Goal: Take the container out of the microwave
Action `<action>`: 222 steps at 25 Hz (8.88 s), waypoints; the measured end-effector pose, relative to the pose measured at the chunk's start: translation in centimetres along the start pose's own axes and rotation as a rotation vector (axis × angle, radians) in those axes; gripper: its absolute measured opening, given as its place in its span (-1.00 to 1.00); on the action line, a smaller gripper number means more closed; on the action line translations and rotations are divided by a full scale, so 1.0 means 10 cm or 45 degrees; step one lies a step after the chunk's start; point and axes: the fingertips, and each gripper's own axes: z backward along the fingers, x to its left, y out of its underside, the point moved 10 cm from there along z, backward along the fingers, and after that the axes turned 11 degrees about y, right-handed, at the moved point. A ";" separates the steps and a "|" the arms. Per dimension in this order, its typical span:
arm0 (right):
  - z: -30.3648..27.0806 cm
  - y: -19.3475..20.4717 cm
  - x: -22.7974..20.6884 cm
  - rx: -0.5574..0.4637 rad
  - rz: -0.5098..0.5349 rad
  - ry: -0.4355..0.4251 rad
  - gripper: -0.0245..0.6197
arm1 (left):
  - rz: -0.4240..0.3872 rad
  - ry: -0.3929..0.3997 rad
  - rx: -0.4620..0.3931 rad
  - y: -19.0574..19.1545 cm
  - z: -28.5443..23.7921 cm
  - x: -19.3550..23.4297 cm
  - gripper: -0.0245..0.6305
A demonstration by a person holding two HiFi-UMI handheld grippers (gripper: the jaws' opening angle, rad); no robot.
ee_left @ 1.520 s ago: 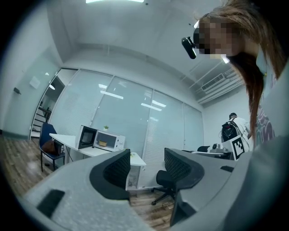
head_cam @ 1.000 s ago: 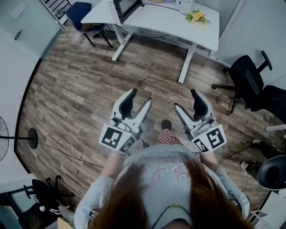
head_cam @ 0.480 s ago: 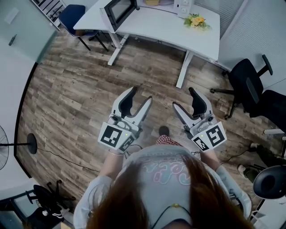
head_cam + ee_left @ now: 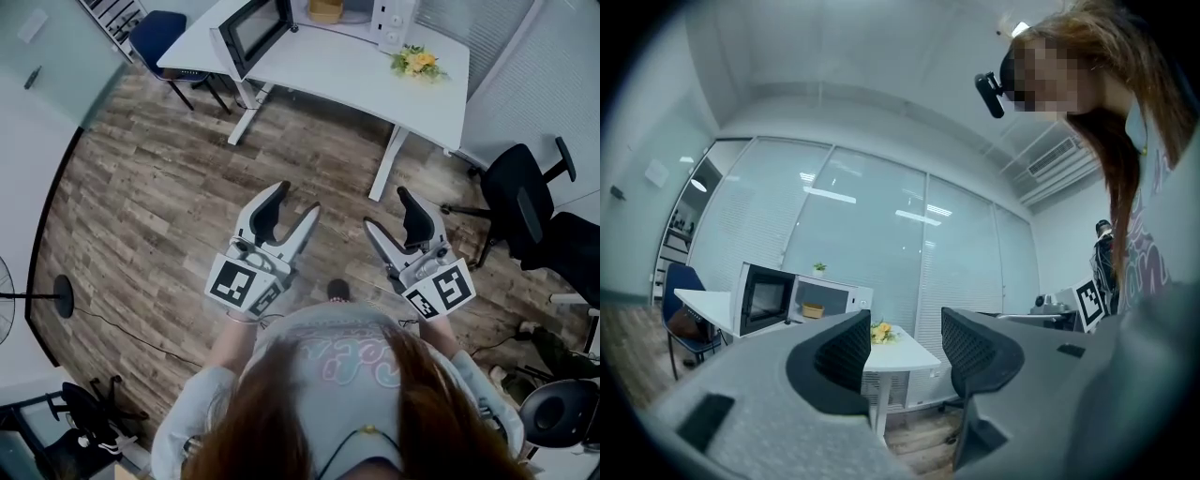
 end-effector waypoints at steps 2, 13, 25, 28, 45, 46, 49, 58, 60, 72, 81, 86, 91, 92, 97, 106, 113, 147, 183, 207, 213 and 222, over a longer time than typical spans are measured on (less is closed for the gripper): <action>-0.04 0.00 -0.09 -0.003 0.004 -0.012 0.01 | -0.005 -0.007 -0.006 0.00 -0.08 0.02 -0.29; -0.23 0.09 -0.43 0.035 -0.032 -0.072 0.01 | -0.017 -0.070 -0.028 0.01 -0.25 0.06 -0.29; -0.28 0.04 -0.38 0.028 -0.001 -0.068 0.01 | -0.004 -0.082 -0.007 0.04 -0.13 0.14 -0.29; -0.28 0.05 -0.38 0.024 -0.001 -0.056 0.01 | -0.006 -0.078 -0.011 0.02 -0.12 0.15 -0.29; -0.25 0.01 -0.48 0.005 0.009 -0.099 0.01 | -0.055 -0.114 -0.051 -0.04 -0.20 0.10 -0.29; -0.27 0.03 -0.49 0.012 0.007 -0.108 0.01 | -0.053 -0.121 -0.049 -0.02 -0.20 0.10 -0.29; -0.31 0.07 -0.49 0.030 -0.004 -0.127 0.01 | -0.037 -0.134 -0.028 0.02 -0.18 0.11 -0.29; -0.60 0.12 -0.55 0.043 0.008 -0.147 0.01 | -0.109 -0.111 -0.028 0.05 -0.29 0.32 -0.29; -0.68 0.12 -0.60 0.034 0.014 -0.134 0.01 | -0.109 -0.089 -0.043 0.05 -0.36 0.43 -0.29; -1.43 0.22 -0.92 0.008 0.020 -0.085 0.01 | -0.135 -0.048 -0.073 0.07 -0.73 1.28 -0.29; -2.09 0.19 -1.12 0.019 0.035 -0.079 0.01 | -0.127 0.000 -0.060 -0.04 -1.08 1.99 -0.29; -2.34 0.18 -1.30 0.025 0.031 -0.028 0.01 | -0.105 0.028 -0.047 -0.04 -1.30 2.31 -0.29; -2.59 0.18 -1.45 0.030 0.023 0.008 0.01 | -0.092 0.046 -0.060 -0.10 -1.50 2.62 -0.29; -2.65 0.17 -1.48 0.028 0.022 0.011 0.01 | -0.094 0.050 -0.061 -0.11 -1.54 2.68 -0.29; -2.93 0.18 -1.56 0.019 0.014 0.019 0.01 | -0.084 0.051 -0.054 -0.12 -1.66 2.97 -0.29; -3.36 0.20 -1.67 0.022 0.012 0.040 0.01 | -0.066 0.085 -0.043 -0.12 -1.85 3.41 -0.29; -3.58 0.23 -1.73 0.012 0.018 0.078 0.01 | -0.058 0.127 -0.044 -0.10 -1.98 3.69 -0.29; -4.28 0.27 -1.97 0.000 0.049 0.039 0.01 | 0.036 0.156 -0.008 0.11 -2.40 4.31 -0.29; -5.63 0.92 -3.39 0.189 0.015 0.069 0.01 | 0.071 0.055 0.160 0.75 -3.74 5.33 -0.14; -6.19 1.28 -3.61 0.454 0.132 0.216 -0.08 | -0.010 0.065 0.391 1.20 -4.29 5.75 -0.14; -6.22 1.29 -3.62 0.486 0.079 0.237 -0.13 | -0.040 0.091 0.397 1.19 -4.33 5.79 -0.14; -6.25 1.29 -3.63 0.473 0.005 0.241 -0.20 | -0.052 0.075 0.386 1.18 -4.38 5.82 -0.16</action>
